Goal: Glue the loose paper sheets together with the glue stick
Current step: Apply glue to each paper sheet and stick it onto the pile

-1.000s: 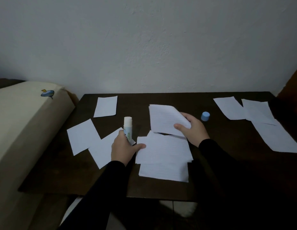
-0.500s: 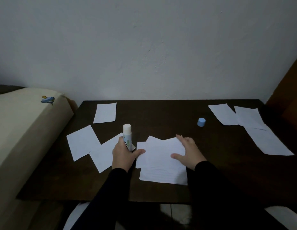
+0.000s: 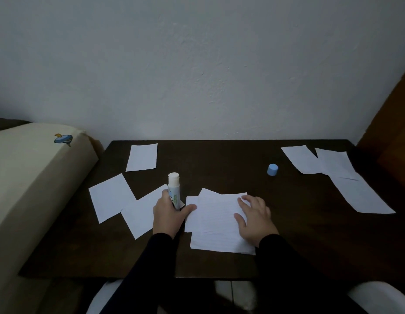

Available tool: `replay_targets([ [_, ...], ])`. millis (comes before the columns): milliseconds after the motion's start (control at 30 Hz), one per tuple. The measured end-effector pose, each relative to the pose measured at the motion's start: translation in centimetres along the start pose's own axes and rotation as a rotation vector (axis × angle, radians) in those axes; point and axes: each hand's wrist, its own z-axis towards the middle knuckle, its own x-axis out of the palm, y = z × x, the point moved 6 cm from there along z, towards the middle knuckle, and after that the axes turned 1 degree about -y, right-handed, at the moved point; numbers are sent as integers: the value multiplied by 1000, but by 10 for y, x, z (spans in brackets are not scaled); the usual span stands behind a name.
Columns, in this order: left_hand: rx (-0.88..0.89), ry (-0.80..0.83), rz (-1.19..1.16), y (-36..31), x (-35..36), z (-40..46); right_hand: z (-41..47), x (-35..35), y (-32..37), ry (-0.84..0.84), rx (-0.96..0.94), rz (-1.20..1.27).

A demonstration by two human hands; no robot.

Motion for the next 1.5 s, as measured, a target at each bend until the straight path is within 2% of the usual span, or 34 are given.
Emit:
replay_targets([
  [200, 57, -162, -235, -8, -18, -11, 7, -10, 17, 76, 79, -161],
  [300, 12, -229, -369, -1, -28, -15, 13, -20, 39, 89, 107, -232],
  [467, -61, -245, -457, 20, -45, -5, 28, -13, 104, 16, -161, -156],
  [633, -104, -229, -509, 31, -58, 12, 62, 14, 169, 164, -464, -190],
  [733, -96, -217, -479, 32, -63, 20, 79, 31, 184, 259, -542, -266],
  [800, -81, -211, -463, 30, -64, 25, 91, 39, 183, 289, -532, -322],
  [900, -59, -199, -453, 26, -63, 30, 110, 40, 171, 232, -472, -359],
  [1100, -50, -127, -505, 12, -52, 37, 138, 23, 117, 181, -266, -282],
  [1300, 13, -35, -517, -7, -30, 45, 140, 5, 65, 190, -266, -260],
  [1500, 42, 22, -707, -29, -8, 56, 143, 0, 38, 157, -235, -246],
])
